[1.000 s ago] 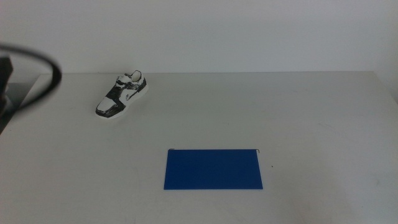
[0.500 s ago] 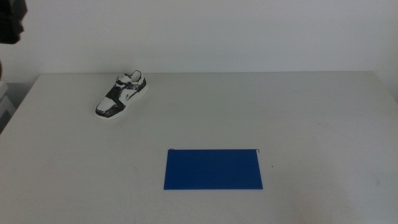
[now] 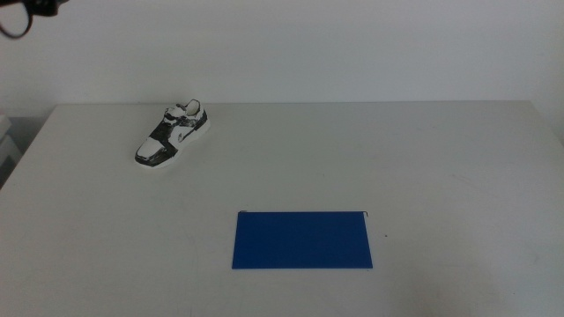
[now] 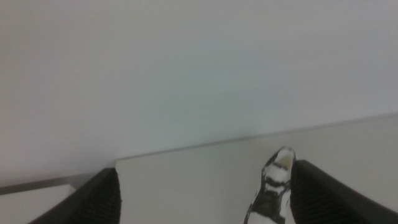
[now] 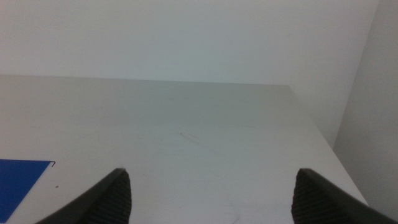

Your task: Use one arm to grab the shoe from the table and place it on the mat.

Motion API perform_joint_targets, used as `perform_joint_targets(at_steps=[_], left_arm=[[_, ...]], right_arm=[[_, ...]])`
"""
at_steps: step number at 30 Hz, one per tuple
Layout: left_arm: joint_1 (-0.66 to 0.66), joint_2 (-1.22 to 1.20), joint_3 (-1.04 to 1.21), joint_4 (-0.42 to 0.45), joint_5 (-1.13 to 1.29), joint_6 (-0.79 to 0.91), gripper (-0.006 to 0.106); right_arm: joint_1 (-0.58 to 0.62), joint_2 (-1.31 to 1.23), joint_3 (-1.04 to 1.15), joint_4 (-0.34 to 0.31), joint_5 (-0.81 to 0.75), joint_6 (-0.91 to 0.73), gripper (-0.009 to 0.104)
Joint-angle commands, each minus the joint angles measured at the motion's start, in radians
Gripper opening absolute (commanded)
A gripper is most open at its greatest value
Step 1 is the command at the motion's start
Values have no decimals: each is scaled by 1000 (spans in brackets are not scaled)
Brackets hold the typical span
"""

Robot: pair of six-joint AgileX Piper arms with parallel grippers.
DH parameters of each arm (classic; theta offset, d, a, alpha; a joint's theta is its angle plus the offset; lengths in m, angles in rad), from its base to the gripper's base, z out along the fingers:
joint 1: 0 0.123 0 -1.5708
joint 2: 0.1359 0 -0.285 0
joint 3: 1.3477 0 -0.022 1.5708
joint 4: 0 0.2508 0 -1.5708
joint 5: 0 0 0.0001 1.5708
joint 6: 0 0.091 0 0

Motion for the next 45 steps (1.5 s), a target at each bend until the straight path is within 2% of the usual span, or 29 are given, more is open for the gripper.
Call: perform_joint_targets(at_steps=[1, 7, 13, 24, 31, 39, 45], left_arm=[[-2, 44, -132, -24, 38, 47, 94], [-2, 219, -361, -93, 226, 142, 94], [-2, 362, -488, -142, 280, 163, 94], [-2, 533, -549, -255, 296, 305, 94], [-2, 640, -554, -330, 296, 321, 94], [-42, 776, -679, -283, 337, 311, 94], [-50, 863, -763, -279, 408, 291, 94]], right_arm=[[-5, -20, -10, -8, -79, -13, 66], [-5, -20, -10, -8, -79, -13, 66], [-5, -20, -10, -8, -79, -13, 66], [-5, -20, -10, -8, -79, -13, 66], [-5, -20, -10, -8, -79, -13, 66], [-5, -20, -10, -8, -79, -13, 66], [-5, -20, -10, -8, -79, -13, 66]])
